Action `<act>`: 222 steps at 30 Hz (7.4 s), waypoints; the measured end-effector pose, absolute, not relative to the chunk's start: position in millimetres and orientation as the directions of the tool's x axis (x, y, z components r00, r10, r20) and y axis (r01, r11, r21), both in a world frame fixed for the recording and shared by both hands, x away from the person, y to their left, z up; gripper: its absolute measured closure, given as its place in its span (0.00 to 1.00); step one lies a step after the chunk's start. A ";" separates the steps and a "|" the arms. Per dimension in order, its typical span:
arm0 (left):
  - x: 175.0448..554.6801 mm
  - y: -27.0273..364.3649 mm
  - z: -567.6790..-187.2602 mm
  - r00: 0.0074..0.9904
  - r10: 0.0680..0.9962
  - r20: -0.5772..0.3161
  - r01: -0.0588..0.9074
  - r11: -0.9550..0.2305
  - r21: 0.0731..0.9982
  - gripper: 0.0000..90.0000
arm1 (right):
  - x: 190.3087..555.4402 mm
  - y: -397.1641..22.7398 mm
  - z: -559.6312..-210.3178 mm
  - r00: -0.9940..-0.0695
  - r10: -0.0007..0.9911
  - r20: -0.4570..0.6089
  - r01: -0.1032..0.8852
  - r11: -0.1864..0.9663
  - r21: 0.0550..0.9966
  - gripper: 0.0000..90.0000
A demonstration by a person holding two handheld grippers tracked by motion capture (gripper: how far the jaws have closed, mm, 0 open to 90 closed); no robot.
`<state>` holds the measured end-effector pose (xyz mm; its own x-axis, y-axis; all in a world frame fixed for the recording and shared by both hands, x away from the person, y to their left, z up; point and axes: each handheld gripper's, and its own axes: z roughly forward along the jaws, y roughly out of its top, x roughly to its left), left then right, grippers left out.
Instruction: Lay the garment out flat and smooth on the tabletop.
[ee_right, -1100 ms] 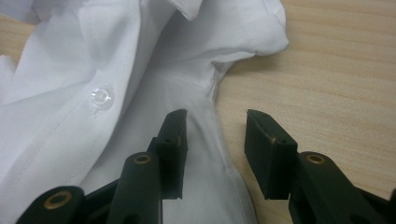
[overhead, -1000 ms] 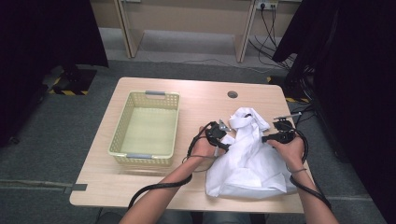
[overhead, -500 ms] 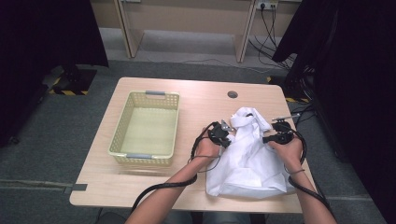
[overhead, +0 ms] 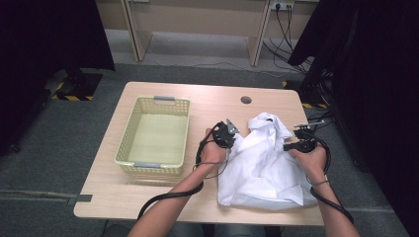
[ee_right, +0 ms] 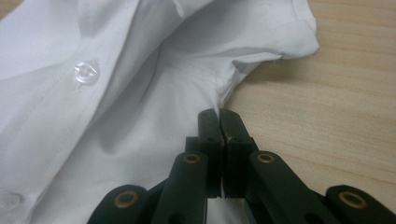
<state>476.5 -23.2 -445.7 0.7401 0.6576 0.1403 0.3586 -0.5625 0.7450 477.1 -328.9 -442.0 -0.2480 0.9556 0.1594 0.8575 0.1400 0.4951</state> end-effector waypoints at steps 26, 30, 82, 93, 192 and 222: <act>476.2 19.6 -423.5 0.637 0.757 0.149 0.403 -0.492 0.772 0.93 | 462.2 -343.6 -436.4 -0.236 0.970 0.057 0.898 0.195 0.394 0.97; 473.9 13.1 -415.3 0.640 0.750 0.165 0.377 -0.494 0.783 0.83 | 461.5 -344.7 -425.5 -0.235 0.971 0.050 0.884 0.192 0.427 0.87; 490.1 -36.2 -468.7 0.697 0.715 0.055 0.482 -0.523 0.702 0.53 | 501.1 -327.2 -447.9 -0.229 0.968 0.105 0.855 0.149 0.496 0.99; 486.8 -37.1 -469.1 0.687 0.724 0.067 0.480 -0.521 0.706 0.54 | 485.5 -351.3 -444.1 -0.147 0.987 0.060 0.867 0.099 0.489 0.99; 460.2 -30.8 -470.4 0.692 0.712 0.121 0.438 -0.546 0.714 0.55 | 506.0 -362.8 -449.6 -0.063 0.998 -0.026 0.842 0.067 0.535 0.81; 464.2 -20.5 -449.2 0.681 0.729 0.071 0.432 -0.478 0.765 0.49 | 500.1 -339.2 -430.8 -0.098 0.995 0.000 0.798 0.078 0.598 0.75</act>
